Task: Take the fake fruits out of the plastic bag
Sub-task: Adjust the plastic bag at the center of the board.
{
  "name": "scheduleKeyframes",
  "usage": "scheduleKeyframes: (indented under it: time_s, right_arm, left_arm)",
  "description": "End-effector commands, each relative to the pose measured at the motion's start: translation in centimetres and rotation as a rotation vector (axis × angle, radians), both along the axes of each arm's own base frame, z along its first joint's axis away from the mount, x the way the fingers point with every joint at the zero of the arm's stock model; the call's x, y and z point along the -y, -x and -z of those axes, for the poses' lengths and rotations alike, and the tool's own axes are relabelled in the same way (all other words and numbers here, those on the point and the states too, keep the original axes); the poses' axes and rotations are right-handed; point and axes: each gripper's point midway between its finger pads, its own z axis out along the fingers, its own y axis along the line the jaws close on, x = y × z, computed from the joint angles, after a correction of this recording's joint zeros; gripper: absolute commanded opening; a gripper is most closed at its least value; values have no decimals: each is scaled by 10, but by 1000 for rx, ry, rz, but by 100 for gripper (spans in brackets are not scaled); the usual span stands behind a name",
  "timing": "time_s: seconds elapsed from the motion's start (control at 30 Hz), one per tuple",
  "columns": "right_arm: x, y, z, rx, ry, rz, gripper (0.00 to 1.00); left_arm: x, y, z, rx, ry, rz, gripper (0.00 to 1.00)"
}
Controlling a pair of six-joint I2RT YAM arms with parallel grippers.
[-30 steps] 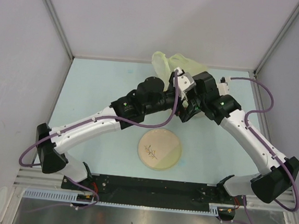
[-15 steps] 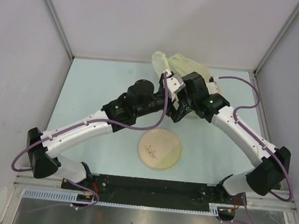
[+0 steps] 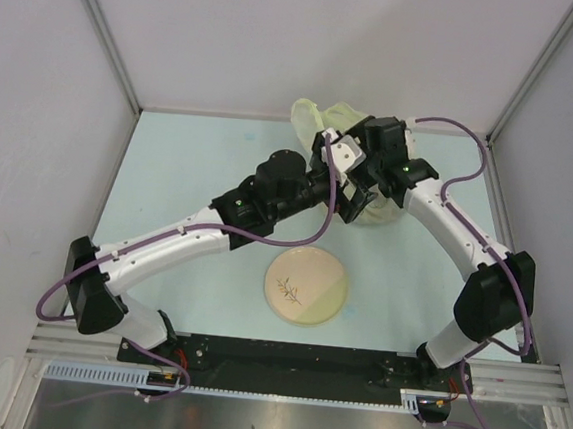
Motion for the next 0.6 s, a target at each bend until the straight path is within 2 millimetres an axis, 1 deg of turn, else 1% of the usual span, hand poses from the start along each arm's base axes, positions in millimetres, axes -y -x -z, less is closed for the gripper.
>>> scheduleKeyframes:
  time_s: [0.0, 0.03, 0.07, 0.1, 0.13, 0.17, 0.2, 0.23, 0.27, 0.3, 0.33, 0.37, 0.4, 0.43, 0.47, 0.5, 0.53, 0.57]
  right_arm:
    - [-10, 4, -54, 141, 49, -54, 100]
    - [-5, 10, -56, 124, 45, -28, 100]
    - [-7, 12, -59, 132, 49, -29, 100]
    - [-3, 13, -63, 145, 52, -13, 100]
    - [4, 14, -66, 197, 136, -61, 100]
    - [12, 10, -92, 317, 187, -72, 100]
    - [23, 7, -105, 390, 259, -68, 100]
    - [37, 5, -102, 412, 318, -43, 100]
    - [61, 4, -122, 485, 353, -60, 100]
    - [62, 4, -123, 532, 393, -161, 100]
    - [60, 7, -125, 572, 416, -256, 100]
    - [58, 17, -121, 605, 451, -403, 100]
    - [59, 22, -117, 604, 474, -448, 100]
    - [63, 27, -111, 586, 500, -473, 100]
    - [69, 35, -100, 549, 541, -505, 100]
    - [77, 37, -96, 524, 559, -500, 100]
    - [82, 39, -93, 510, 572, -500, 100]
    - [85, 43, -87, 492, 581, -518, 100]
  left_arm:
    - [1, 10, -40, 107, 62, 13, 100]
    - [2, 14, -41, 107, 66, 22, 100]
    - [3, 16, -42, 105, 69, 28, 100]
    - [3, 18, -42, 99, 70, 34, 100]
    - [3, 19, -45, 104, 59, 44, 100]
    - [1, 16, -46, 129, 25, 28, 100]
    - [-5, 11, -44, 118, -6, -11, 100]
    - [-13, 4, -45, 119, -15, -67, 100]
    - [-28, -10, -43, 131, -40, -173, 100]
    - [-33, -13, -35, 143, -74, -195, 100]
    - [-39, -15, -29, 195, -155, -185, 100]
    - [-39, -12, -25, 226, -196, -155, 100]
    - [-43, -14, -13, 238, -242, -163, 100]
    - [-47, -19, -19, 262, -212, -202, 100]
    - [-55, -21, -20, 260, -203, -228, 100]
    - [-61, -24, -18, 251, -203, -245, 100]
    - [-72, -33, -13, 201, -193, -276, 100]
    - [-75, -36, -6, 160, -208, -255, 100]
